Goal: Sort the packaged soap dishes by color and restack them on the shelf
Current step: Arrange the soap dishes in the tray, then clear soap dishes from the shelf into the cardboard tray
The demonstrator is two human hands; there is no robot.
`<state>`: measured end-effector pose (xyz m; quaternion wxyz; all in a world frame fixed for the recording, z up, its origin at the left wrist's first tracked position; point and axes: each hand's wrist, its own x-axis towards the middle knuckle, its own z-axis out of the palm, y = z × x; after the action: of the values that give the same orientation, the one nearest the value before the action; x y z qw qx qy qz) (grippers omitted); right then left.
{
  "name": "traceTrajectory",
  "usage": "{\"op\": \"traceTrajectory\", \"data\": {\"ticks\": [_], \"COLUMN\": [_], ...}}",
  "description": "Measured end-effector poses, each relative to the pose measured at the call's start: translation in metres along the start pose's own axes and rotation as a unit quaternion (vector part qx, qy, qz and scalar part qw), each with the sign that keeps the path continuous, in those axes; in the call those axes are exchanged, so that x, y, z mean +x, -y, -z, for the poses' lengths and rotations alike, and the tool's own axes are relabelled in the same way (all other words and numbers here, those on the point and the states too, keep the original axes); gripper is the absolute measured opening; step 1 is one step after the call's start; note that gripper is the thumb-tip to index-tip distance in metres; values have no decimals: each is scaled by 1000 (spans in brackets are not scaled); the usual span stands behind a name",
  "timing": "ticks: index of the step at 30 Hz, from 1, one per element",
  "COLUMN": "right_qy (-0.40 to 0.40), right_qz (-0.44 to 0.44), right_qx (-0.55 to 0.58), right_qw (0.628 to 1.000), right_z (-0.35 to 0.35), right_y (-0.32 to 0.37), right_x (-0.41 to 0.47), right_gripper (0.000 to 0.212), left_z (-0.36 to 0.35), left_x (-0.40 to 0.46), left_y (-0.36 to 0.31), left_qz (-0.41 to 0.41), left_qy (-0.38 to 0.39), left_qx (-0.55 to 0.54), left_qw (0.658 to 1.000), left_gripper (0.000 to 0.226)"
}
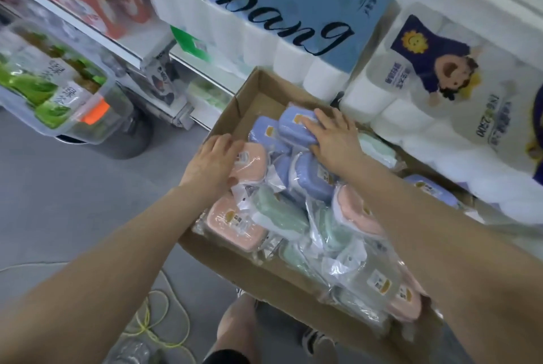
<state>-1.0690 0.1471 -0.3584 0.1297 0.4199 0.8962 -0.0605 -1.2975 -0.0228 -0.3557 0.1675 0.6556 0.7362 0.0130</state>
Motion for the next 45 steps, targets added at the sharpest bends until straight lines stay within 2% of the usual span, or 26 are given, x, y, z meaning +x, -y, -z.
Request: {"op": "traceTrajectory", "data": {"ticks": [4,6,9,16,20,24,30,32,38,45], "right_qy": [28,3,-64,-129,-189,-232,-288,-297,-278,-250], "right_qz": [3,16,33,-2,-25,-70,-136,-163,-283,-396], "right_qx": [1,1,32,-13,-55,-89,-155,-174,-175,-91], "right_qw": [1000,1000,997,992,980,966,935,924,901,879], "right_z": [0,11,32,90,118,149,190,198,210,199], "right_y": [-8,-12,-21,-53,-87,-122,-184,-213,-322,-441], "right_x": [-8,-22,-51,-142,-201,-267,-368,-399,-477,-528], "right_gripper": [55,50,42,48,46,47,48,49,63,69], "left_z": [-2,6,26,88,131,165,209,215,213,186], "left_x": [0,-1,-1,4,6,12,19,24,36,55], "left_y": [-1,-6,-21,-93,-157,-226,-343,-380,-500,-645], "left_qz": [11,3,-18,-149,-232,-340,-441,-461,-480,-493], "left_qy": [18,15,-4,-70,-109,-167,-214,-232,-216,-187], "left_qx": [4,-2,-9,21,28,47,22,26,7,6], "left_qw": [1000,1000,1000,986,966,924,871,856,850,850], "left_gripper": [85,84,70,49,44,42,44,38,45,61]}}
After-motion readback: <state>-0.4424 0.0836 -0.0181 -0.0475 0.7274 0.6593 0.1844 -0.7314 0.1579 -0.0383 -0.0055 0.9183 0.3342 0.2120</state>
